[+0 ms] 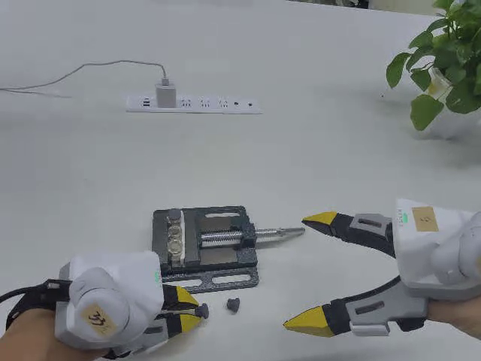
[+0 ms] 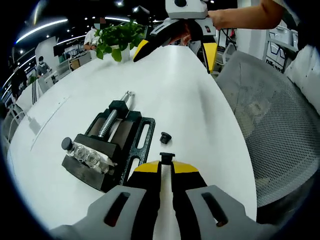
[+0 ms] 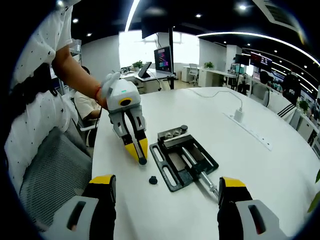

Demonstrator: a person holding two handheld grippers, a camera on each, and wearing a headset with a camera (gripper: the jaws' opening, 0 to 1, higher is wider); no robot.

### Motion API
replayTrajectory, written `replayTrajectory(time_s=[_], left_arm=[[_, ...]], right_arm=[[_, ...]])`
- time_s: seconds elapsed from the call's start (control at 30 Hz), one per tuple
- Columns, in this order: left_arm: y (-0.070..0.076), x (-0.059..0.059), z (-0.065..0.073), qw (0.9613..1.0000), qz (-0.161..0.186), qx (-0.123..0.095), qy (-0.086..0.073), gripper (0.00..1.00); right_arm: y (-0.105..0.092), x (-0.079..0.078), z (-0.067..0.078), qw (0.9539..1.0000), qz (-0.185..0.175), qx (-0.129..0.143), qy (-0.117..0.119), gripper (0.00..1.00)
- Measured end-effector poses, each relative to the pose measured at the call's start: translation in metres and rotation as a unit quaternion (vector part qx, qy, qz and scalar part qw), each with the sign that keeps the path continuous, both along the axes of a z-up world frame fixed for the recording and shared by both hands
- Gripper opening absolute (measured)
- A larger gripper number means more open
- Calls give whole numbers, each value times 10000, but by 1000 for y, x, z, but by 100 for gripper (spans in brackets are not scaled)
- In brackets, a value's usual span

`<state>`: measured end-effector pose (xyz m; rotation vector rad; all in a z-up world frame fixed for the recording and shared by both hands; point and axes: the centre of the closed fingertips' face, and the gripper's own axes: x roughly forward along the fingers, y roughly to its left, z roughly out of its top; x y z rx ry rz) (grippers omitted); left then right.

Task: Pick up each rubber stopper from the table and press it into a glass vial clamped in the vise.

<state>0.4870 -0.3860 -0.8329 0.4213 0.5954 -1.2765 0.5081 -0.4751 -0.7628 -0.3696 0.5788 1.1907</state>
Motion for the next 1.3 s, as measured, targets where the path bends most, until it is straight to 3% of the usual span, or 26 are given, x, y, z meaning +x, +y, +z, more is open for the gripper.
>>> replayTrajectory(time_s=[0.2,0.37,0.43,0.6,0.67,0.93,1.3], left_arm=[[0,1,37,9971,440,-600,136,4],[-1,4,69,9917,703,-1074,90,4],[-1,5,83,9886,807,-1266,64,4],[-3,5,110,9831,903,-1589,-65,4],[-4,5,118,9815,909,-1685,-92,4],[-5,1,138,9774,882,-1904,-256,4],[-4,-1,148,9737,903,-2070,-310,4]], right_arm=[[17,0,24,9997,176,154,-23,77],[36,-2,42,9988,456,199,-8,69],[44,-6,46,9981,566,183,142,66],[65,-13,61,9952,947,228,128,53],[71,-15,66,9937,1089,231,83,48],[85,-23,80,9875,1538,209,269,27],[90,-31,81,9822,1840,86,356,11]])
